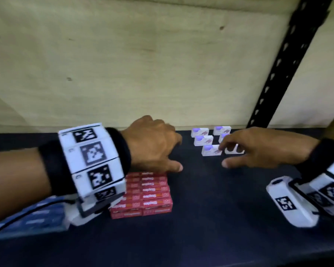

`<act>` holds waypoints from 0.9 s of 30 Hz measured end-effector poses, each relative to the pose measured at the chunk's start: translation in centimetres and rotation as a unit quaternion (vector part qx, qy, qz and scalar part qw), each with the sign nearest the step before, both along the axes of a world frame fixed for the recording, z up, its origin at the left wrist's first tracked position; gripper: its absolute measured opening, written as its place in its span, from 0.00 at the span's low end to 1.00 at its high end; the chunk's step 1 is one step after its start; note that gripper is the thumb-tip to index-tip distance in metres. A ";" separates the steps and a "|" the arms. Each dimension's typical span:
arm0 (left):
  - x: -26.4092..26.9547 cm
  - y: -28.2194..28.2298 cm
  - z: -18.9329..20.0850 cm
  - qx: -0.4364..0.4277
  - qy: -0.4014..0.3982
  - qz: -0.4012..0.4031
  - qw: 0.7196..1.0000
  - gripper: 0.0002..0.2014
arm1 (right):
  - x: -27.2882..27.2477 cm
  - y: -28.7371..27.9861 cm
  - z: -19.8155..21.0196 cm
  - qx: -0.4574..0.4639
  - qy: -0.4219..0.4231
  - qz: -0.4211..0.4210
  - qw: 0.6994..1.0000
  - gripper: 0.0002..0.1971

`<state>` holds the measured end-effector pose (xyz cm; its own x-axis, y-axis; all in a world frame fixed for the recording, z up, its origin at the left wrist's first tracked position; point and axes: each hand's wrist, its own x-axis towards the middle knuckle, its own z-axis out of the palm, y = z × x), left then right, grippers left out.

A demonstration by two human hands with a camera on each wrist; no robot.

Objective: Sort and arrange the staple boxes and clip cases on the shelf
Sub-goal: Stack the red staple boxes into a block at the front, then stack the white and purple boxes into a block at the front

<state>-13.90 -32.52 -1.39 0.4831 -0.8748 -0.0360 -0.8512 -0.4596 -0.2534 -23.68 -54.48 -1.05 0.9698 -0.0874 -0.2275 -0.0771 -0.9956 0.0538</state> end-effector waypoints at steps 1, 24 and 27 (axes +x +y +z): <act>0.4 -1.5 0.0 -0.003 -0.010 -0.008 1.000 0.30 | 0.5 -1.6 -0.1 -0.014 -0.013 -0.011 1.000 0.22; -1.7 -11.3 -0.7 0.043 0.087 -0.006 0.995 0.09 | -1.1 -6.2 -3.0 -0.025 0.018 -0.035 0.999 0.07; -4.2 -9.2 -1.2 0.068 0.127 -0.021 0.989 0.10 | -4.5 -5.3 -3.6 -0.008 0.015 -0.023 1.000 0.08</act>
<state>-18.06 -41.77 -2.61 0.4069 -0.8725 -0.2704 -0.9129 -0.3987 -0.0870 -28.23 -59.80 -4.66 0.9575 -0.1366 -0.2539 -0.1217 -0.9898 0.0735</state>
